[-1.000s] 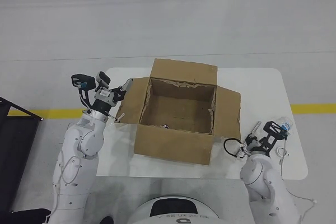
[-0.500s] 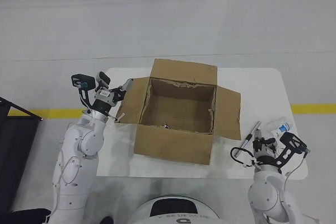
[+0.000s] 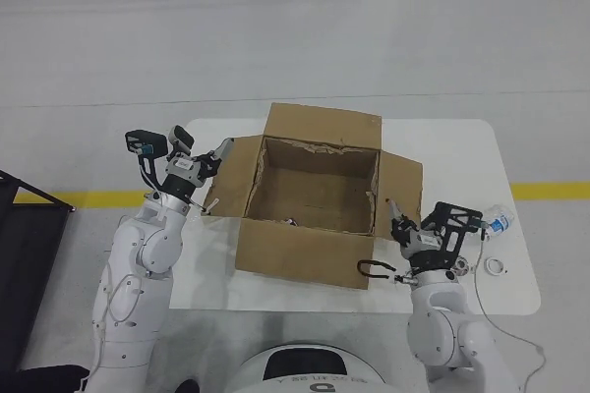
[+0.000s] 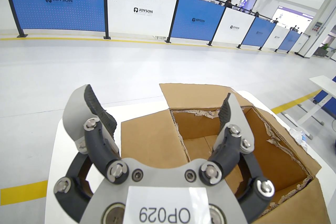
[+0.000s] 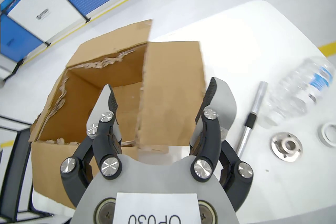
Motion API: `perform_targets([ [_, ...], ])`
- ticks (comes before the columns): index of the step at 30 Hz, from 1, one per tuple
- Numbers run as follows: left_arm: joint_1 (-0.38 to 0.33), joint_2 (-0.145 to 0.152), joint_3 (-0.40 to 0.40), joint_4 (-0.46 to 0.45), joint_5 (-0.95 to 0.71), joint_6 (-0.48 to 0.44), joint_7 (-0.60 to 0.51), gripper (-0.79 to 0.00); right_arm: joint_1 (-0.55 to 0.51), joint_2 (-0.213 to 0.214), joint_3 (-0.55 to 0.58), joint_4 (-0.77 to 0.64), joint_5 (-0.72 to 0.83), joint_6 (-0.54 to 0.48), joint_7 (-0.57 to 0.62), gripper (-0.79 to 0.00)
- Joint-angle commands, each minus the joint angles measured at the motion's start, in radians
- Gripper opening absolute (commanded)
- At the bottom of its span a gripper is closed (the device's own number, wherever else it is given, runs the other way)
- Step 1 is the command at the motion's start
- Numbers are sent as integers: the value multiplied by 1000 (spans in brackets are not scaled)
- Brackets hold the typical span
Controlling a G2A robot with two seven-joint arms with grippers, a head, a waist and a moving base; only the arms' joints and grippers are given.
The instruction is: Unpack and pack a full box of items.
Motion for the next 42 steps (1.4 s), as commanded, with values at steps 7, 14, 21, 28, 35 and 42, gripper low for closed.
perform_targets([
  [7, 0, 0, 0, 0, 0, 0, 0, 0, 262, -14, -117, 84, -43, 13, 278, 0],
  [14, 0, 0, 0, 0, 0, 0, 0, 0, 262, -14, -117, 84, -43, 13, 278, 0],
  [21, 0, 0, 0, 0, 0, 0, 0, 0, 283, -14, -143, 112, -25, -44, 289, 0],
  [28, 0, 0, 0, 0, 0, 0, 0, 0, 540, -41, -303, 314, -125, -23, 564, 0],
  [35, 0, 0, 0, 0, 0, 0, 0, 0, 740, -86, -428, 558, -144, 59, 670, 0],
  [42, 0, 0, 0, 0, 0, 0, 0, 0, 898, -129, -526, 719, -88, -13, 866, 0],
])
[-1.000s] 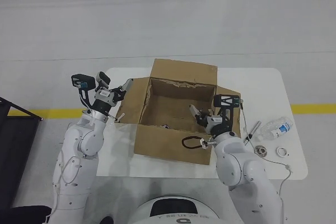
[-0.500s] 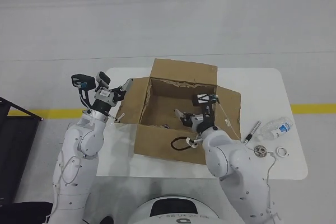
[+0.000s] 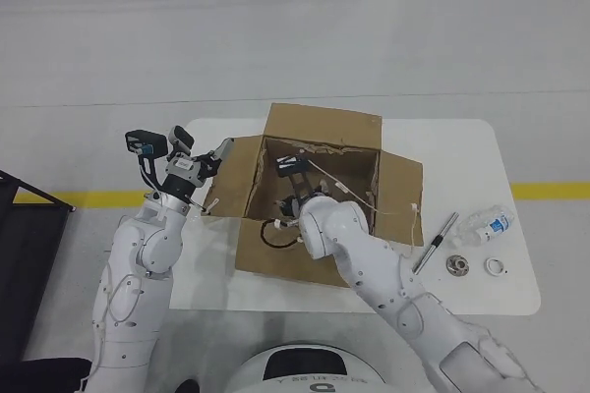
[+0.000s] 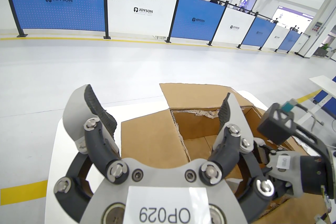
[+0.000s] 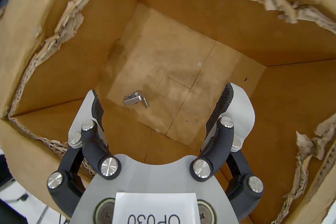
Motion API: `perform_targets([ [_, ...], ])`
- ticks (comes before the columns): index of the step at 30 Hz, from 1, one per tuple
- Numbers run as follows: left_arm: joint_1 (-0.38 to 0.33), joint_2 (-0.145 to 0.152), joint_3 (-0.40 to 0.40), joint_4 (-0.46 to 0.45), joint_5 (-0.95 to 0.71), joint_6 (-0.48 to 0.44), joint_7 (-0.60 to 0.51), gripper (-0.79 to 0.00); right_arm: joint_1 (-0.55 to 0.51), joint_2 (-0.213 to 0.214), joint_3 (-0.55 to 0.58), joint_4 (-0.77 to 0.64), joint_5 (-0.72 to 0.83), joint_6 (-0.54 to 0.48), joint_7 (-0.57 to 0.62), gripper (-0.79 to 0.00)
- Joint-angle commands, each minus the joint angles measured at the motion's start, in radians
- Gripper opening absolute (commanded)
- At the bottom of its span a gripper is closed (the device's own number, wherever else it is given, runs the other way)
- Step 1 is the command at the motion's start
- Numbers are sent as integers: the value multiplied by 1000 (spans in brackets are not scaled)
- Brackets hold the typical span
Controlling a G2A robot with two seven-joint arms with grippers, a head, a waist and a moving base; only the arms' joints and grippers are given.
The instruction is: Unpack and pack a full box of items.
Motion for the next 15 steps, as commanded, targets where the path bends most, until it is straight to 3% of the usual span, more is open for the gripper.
perform_targets([
  [1, 0, 0, 0, 0, 0, 0, 0, 0, 25, -5, -2, 13, 43, -49, 55, 0],
  [9, 0, 0, 0, 0, 0, 0, 0, 0, -5, 3, 44, -52, 133, -169, 154, 0],
  [15, 0, 0, 0, 0, 0, 0, 0, 0, -54, 16, 77, -127, 164, -244, 163, 0],
])
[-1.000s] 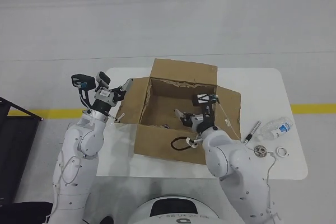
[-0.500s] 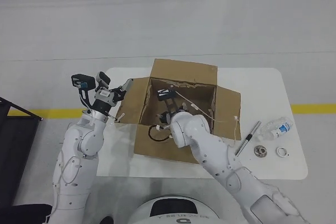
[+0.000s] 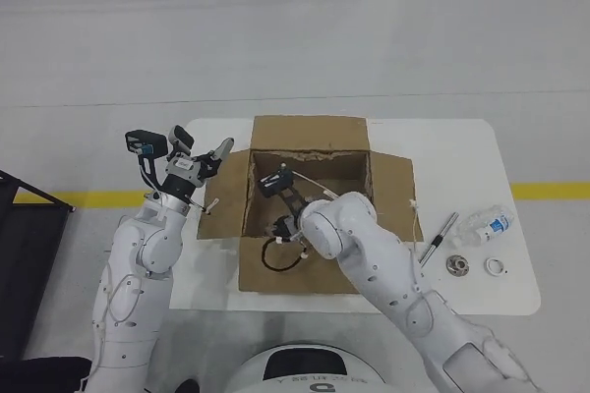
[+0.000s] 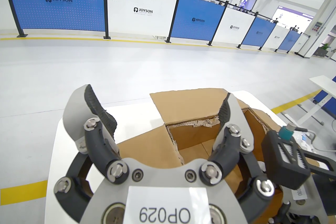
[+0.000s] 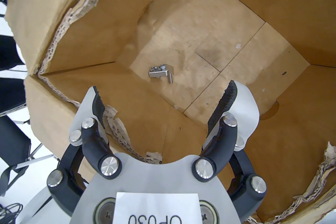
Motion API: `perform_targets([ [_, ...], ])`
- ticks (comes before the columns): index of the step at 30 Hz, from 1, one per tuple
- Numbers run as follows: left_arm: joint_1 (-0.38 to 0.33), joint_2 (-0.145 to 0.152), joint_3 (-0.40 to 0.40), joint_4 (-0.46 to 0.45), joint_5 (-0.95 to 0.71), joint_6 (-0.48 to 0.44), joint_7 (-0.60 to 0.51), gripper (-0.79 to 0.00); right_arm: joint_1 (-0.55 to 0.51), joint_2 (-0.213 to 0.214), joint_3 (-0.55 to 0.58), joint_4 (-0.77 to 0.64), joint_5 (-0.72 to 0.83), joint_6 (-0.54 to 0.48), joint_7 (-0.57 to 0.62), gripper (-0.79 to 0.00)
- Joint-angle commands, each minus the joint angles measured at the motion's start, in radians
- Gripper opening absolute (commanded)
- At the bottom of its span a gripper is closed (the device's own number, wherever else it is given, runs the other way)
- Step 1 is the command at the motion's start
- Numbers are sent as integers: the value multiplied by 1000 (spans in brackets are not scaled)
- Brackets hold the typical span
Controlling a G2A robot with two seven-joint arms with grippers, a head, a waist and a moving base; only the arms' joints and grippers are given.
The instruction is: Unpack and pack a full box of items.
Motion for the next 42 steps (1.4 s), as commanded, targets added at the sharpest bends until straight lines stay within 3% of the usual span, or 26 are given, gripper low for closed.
perform_targets([
  [1, 0, 0, 0, 0, 0, 0, 0, 0, -14, 4, 19, -21, -8, 5, -11, 0],
  [10, 0, 0, 0, 0, 0, 0, 0, 0, -41, 18, 116, -74, -62, 86, -4, 0],
  [19, 0, 0, 0, 0, 0, 0, 0, 0, 178, -51, -91, 282, 28, 68, 73, -6],
  [26, 0, 0, 0, 0, 0, 0, 0, 0, 259, -98, -148, 489, 130, 69, -5, -194],
  [42, 0, 0, 0, 0, 0, 0, 0, 0, 345, -157, -188, 760, 270, 33, -32, -185],
])
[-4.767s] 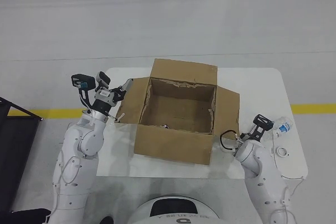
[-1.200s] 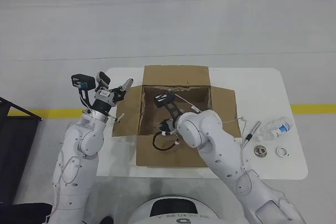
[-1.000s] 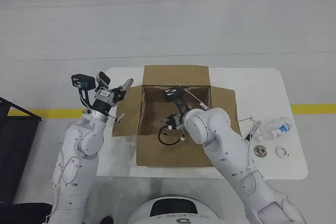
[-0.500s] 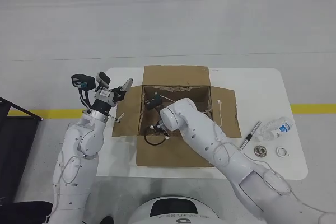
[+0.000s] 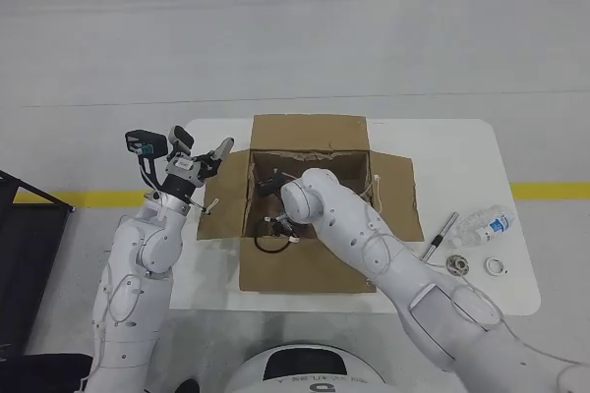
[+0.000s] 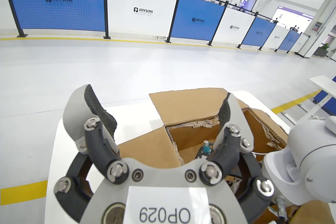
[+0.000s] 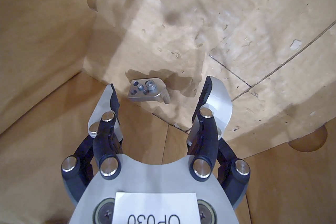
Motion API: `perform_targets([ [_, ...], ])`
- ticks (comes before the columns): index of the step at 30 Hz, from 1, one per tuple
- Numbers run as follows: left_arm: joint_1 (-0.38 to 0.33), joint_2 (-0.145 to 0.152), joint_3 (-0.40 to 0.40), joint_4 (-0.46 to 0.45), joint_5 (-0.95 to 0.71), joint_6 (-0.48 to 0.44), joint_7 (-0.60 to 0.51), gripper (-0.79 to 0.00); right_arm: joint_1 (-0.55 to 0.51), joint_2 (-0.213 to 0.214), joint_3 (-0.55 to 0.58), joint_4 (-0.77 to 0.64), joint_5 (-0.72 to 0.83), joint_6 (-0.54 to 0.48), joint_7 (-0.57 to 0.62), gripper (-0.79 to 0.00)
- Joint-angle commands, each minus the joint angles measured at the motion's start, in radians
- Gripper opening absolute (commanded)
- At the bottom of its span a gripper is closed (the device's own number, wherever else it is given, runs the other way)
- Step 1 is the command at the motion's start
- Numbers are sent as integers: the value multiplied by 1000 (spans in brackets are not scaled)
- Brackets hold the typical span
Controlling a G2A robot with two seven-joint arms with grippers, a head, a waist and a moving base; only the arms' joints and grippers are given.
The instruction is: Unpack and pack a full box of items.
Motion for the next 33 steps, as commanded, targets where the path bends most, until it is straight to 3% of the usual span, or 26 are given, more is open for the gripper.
perform_targets([
  [1, 0, 0, 0, 0, 0, 0, 0, 0, 8, -7, -9, 29, 5, -1, 4, -188],
  [5, 0, 0, 0, 0, 0, 0, 0, 0, 26, -23, -33, 80, 2, 14, -1, -256],
  [7, 0, 0, 0, 0, 0, 0, 0, 0, 33, -31, -42, 98, 6, 17, -3, -403],
  [9, 0, 0, 0, 0, 0, 0, 0, 0, 40, -38, -50, 115, 6, 19, -7, -499],
  [11, 0, 0, 0, 0, 0, 0, 0, 0, 46, -44, -54, 133, 8, 22, -12, -742],
  [12, 0, 0, 0, 0, 0, 0, 0, 0, 48, -46, -55, 141, 8, 25, -16, -785],
  [17, 0, 0, 0, 0, 0, 0, 0, 0, 60, -47, -41, 145, -11, 63, -53, -785],
  [21, 0, 0, 0, 0, 0, 0, 0, 0, 44, -22, 7, 53, -56, 111, -88, -785],
  [28, 0, 0, 0, 0, 0, 0, 0, 0, -146, 67, 148, -341, -254, 193, -97, -785],
  [33, 0, 0, 0, 0, 0, 0, 0, 0, -324, 119, 250, -610, -376, 161, -81, -785],
])
